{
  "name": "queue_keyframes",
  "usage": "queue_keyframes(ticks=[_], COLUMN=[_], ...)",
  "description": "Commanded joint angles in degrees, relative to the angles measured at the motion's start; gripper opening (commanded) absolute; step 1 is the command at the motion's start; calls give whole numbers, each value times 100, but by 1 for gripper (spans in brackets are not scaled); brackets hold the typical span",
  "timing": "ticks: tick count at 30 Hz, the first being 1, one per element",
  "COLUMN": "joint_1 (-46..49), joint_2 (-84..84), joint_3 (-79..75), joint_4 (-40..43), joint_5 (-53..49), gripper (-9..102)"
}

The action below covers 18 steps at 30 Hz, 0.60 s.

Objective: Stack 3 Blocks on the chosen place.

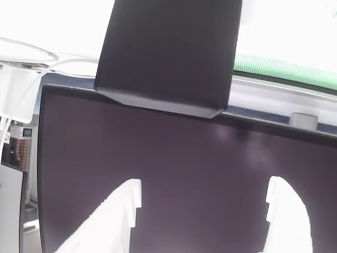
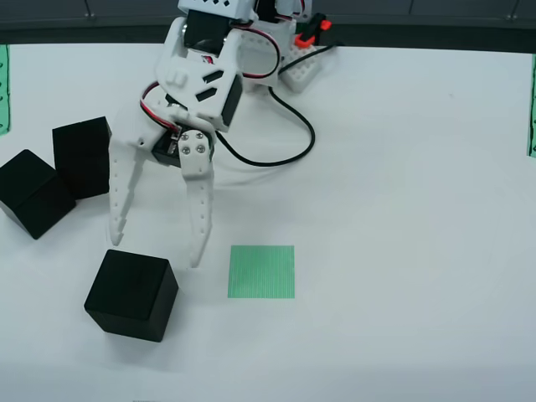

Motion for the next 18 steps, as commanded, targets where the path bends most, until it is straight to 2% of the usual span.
queue_keyframes(ticks=[1, 4, 7, 18], joint_1=[158, 158, 193, 589], joint_2=[527, 791, 870, 97], joint_3=[158, -396, -905, -2839], joint_4=[352, 1907, 3006, 4852], joint_5=[-53, -62, -62, -62], gripper=[28, 28, 28, 29])
